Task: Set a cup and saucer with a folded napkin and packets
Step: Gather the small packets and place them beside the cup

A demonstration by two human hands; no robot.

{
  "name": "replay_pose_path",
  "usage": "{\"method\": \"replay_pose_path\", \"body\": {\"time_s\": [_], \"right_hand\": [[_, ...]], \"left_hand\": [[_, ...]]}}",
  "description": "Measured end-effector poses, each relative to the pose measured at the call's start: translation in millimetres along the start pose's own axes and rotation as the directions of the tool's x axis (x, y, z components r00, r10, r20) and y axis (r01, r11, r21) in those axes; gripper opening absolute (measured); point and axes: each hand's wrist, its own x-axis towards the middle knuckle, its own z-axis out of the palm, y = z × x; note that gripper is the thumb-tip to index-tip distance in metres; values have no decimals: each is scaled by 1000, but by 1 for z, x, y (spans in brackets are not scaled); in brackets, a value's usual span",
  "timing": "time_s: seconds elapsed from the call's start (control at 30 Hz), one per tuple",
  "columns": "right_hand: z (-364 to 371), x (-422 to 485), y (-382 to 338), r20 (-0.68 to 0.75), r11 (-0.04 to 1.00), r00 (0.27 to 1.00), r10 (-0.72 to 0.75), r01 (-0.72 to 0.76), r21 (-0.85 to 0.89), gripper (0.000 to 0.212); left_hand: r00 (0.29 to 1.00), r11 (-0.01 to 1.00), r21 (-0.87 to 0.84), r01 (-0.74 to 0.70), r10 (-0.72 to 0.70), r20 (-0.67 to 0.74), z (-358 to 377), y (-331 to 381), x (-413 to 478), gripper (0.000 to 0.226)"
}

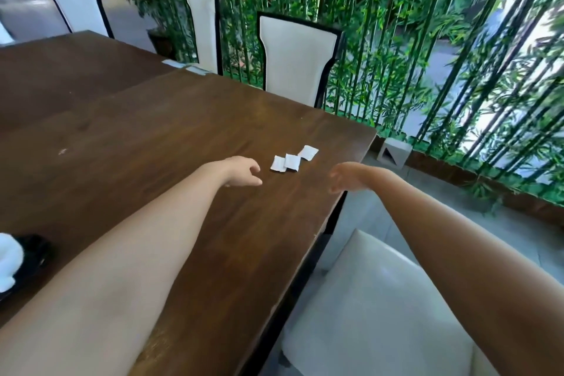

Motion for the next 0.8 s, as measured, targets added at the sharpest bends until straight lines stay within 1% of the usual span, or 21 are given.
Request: {"method": "replay_pose_path", "body": {"time_s": [0.13,0.23,0.33,0.43,0.5,0.6,0.63,0.7,0.73,0.8], "right_hand": [[-5,19,14,-57,1000,998,-8,10,21,52],[-4,39,21,-75,1000,997,-6,8,28,50],[-4,67,26,-76,999,997,-1,3,32,48],[-4,100,31,-80,996,997,24,-17,87,45],[-3,124,33,-86,997,996,17,-10,77,41],[0,160,36,-135,992,989,53,-37,119,30],[3,173,37,-157,991,987,45,-24,130,28],[13,195,40,-233,986,971,59,-21,164,27],[19,206,40,-248,979,965,82,-31,203,27],[28,226,40,-303,973,946,114,-44,226,31]], "left_hand": [[997,999,-39,29,-32,-67,0,11,23,52],[993,995,-80,52,-60,-102,3,16,45,54],[991,991,-118,63,-76,-107,5,17,74,55],[992,987,-145,71,-85,-98,9,16,107,54],[990,983,-169,73,-92,-103,13,15,131,52],[988,973,-221,66,-95,-123,20,11,169,50],[987,969,-238,60,-93,-130,23,10,181,50],[987,963,-266,43,-82,-137,33,10,206,52],[988,960,-278,39,-79,-135,39,10,217,53],[987,960,-278,40,-81,-136,53,10,236,54]]}}
